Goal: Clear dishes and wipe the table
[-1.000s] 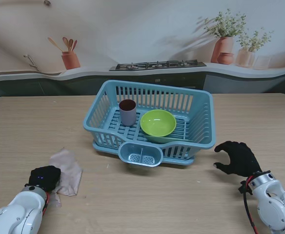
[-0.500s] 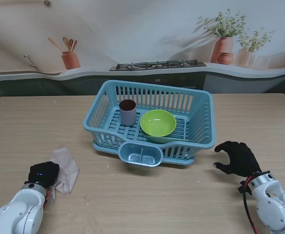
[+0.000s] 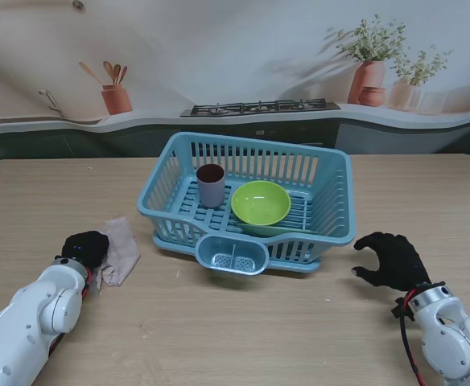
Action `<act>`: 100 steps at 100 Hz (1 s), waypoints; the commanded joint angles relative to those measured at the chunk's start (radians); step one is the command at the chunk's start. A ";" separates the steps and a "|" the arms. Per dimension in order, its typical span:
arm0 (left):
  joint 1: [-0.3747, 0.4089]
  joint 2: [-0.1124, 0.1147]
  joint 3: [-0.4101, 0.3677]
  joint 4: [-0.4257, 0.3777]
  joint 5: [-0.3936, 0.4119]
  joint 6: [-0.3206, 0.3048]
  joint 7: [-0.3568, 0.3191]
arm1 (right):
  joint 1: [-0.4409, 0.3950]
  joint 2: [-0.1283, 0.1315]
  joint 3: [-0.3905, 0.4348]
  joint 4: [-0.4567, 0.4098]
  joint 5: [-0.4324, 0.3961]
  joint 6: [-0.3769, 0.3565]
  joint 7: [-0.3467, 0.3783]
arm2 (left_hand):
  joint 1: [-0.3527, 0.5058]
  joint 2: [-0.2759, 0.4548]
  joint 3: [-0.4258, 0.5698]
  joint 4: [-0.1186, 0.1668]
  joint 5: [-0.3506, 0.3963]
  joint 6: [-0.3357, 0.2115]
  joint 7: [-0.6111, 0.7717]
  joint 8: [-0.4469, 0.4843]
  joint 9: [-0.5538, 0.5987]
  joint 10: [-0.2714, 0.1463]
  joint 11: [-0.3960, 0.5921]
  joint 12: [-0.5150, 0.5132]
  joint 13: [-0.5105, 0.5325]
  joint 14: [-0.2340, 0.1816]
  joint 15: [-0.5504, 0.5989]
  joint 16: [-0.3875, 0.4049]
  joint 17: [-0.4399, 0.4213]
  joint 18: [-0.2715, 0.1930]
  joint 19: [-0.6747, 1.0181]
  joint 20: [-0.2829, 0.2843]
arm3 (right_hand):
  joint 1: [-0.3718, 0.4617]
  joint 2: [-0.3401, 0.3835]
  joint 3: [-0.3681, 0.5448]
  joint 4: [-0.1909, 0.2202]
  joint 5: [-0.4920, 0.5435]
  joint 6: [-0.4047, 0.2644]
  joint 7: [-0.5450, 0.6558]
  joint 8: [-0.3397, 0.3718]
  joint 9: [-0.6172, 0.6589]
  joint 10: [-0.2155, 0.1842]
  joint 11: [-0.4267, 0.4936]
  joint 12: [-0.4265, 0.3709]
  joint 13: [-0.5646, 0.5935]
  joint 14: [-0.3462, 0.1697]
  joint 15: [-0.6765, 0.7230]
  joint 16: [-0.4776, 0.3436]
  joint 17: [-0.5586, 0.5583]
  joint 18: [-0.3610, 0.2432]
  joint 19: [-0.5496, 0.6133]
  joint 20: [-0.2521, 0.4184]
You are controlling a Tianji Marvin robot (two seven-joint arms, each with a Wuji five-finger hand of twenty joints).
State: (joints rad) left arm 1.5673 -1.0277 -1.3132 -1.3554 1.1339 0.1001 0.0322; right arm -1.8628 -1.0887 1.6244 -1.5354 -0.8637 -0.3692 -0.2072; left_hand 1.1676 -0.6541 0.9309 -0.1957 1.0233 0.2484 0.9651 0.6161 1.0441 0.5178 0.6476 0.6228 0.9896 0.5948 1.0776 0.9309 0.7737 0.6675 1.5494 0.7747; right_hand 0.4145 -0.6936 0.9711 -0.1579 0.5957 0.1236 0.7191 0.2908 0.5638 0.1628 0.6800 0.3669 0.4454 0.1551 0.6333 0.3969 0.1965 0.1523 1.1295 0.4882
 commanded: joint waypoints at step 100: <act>0.408 -0.025 -0.195 -0.301 0.107 0.100 -0.016 | 0.003 -0.003 -0.008 0.014 -0.003 0.005 0.004 | 0.030 -0.008 -0.004 0.005 -0.005 -0.016 -0.125 -0.093 0.014 0.021 0.009 -0.015 0.008 0.088 0.006 0.005 0.002 0.031 0.020 0.036 | 0.014 0.014 0.008 0.011 0.000 -0.001 -0.007 0.005 0.000 -0.001 0.003 -0.012 0.001 0.008 0.007 0.004 -0.015 0.009 0.000 0.012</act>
State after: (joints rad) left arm 1.9686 -1.0477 -1.5100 -1.6727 1.2445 0.2130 0.0306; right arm -1.8562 -1.0901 1.6177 -1.5216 -0.8638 -0.3562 -0.2183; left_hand 1.1645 -0.6538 0.9250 -0.1955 1.0050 0.2596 0.8664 0.5384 1.0441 0.5161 0.6476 0.6225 0.9896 0.5942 1.0776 0.9309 0.7732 0.6675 1.5494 0.7758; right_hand 0.4145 -0.6936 0.9711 -0.1579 0.5957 0.1235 0.7191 0.2908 0.5639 0.1628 0.6800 0.3669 0.4454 0.1551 0.6332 0.3969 0.1965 0.1522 1.1295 0.4882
